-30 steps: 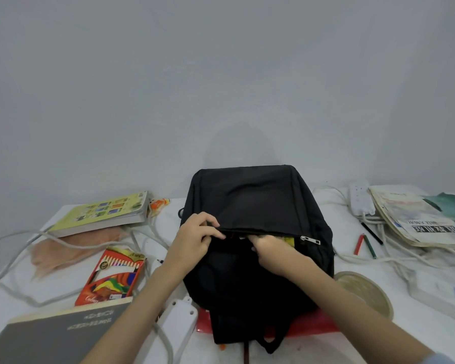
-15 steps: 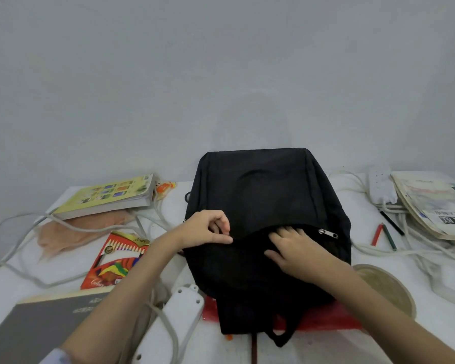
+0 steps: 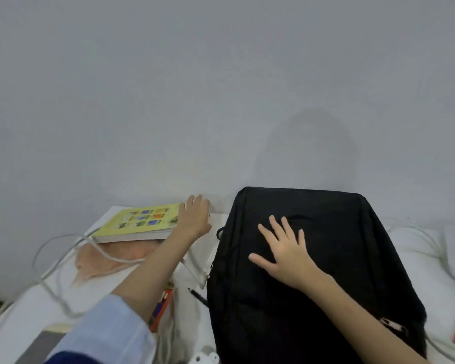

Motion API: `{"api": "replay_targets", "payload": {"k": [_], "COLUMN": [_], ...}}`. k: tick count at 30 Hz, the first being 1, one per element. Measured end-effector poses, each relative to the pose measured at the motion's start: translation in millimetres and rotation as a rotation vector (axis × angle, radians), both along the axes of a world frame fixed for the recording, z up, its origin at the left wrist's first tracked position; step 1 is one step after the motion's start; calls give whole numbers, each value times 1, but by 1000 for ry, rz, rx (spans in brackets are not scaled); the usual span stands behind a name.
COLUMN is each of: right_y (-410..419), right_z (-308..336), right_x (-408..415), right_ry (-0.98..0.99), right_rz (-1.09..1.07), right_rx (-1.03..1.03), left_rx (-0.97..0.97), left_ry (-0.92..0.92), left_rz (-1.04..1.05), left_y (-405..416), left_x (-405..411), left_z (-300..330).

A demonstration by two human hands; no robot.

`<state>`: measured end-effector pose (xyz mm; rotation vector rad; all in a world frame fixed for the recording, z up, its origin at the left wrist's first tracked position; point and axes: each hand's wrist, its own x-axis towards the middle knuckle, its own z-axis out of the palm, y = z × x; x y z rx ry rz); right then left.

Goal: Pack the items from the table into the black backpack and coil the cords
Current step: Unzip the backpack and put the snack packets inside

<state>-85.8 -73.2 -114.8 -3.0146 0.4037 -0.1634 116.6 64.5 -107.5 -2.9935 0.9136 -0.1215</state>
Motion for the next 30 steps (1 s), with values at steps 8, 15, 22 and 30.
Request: {"api": "replay_targets", "payload": {"k": [8, 15, 22, 30], "right_y": [1, 0, 0, -12], "right_z": [-36, -37, -41, -3], "right_x": [1, 1, 4, -10], "right_ry": [62, 20, -55, 118], "right_rz": [-37, -54, -20, 135], "right_rx": [-64, -51, -122, 165], "left_rx": [319, 450, -397, -949], "left_ry": [139, -104, 171, 345], "left_rz": [267, 156, 108, 210], "left_y": [-5, 5, 63, 95], "left_x": [35, 19, 9, -20], "left_z": [-17, -19, 21, 65]}}
